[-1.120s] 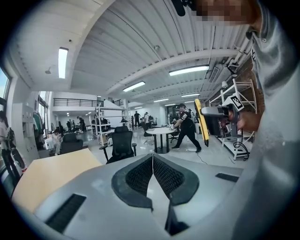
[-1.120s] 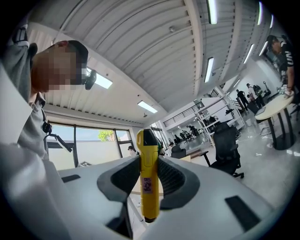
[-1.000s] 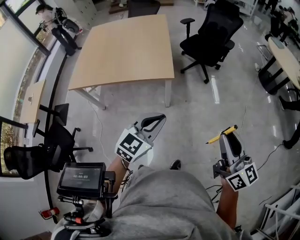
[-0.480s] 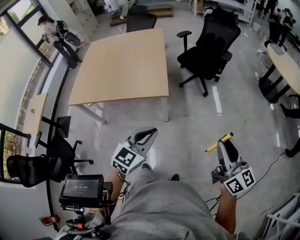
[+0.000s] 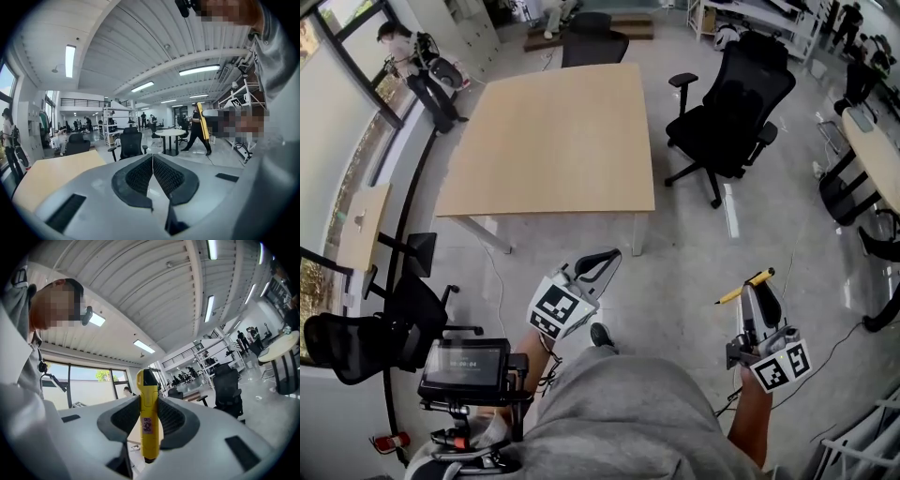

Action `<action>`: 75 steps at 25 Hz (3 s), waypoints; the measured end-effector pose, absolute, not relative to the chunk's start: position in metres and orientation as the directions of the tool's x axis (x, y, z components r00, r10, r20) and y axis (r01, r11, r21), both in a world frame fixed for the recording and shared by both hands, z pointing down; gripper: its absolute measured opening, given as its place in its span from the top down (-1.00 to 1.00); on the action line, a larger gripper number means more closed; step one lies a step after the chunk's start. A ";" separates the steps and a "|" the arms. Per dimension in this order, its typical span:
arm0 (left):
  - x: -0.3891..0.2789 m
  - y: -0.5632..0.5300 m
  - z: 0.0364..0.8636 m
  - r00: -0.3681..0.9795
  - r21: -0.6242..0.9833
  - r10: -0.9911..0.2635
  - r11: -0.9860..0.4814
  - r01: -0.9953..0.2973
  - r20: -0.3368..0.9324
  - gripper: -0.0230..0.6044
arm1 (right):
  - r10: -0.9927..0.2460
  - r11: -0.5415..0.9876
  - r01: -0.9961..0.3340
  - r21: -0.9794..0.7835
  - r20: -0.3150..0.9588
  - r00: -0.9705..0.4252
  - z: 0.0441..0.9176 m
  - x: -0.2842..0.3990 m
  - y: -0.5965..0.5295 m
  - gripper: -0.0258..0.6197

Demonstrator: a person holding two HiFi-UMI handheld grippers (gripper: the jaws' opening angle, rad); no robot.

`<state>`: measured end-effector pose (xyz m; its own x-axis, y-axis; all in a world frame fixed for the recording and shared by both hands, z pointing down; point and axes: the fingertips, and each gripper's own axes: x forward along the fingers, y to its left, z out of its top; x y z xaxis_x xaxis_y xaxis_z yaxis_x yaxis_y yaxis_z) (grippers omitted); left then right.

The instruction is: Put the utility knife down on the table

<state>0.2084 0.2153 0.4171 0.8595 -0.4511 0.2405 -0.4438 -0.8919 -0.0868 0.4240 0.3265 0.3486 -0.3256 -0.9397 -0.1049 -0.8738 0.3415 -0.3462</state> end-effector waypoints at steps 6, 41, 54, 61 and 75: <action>0.169 0.163 0.405 0.864 -0.104 -0.454 -0.891 -0.442 0.217 0.91 | -0.937 0.350 -0.880 -0.322 -0.122 -0.327 0.334 0.385 0.274 0.55; 0.163 -0.068 0.396 0.733 -0.227 -0.611 -0.792 -0.567 0.299 0.91 | -0.767 0.622 -0.693 -0.364 -0.105 -0.633 0.335 0.335 -0.033 0.55; 0.198 -0.130 0.407 0.728 -0.207 -0.597 -0.801 -0.561 0.336 0.91 | -0.767 0.613 -0.686 -0.391 -0.085 -0.636 0.352 0.370 -0.108 0.55; 0.140 -0.173 0.420 0.749 -0.194 -0.585 -0.811 -0.553 0.311 0.91 | -0.799 0.580 -0.730 -0.362 -0.076 -0.597 0.357 0.323 -0.147 0.55; -0.051 -0.263 0.421 0.731 -0.134 -0.628 -0.775 -0.618 0.267 0.91 | -0.847 0.522 -0.795 -0.308 -0.078 -0.526 0.340 0.183 -0.228 0.55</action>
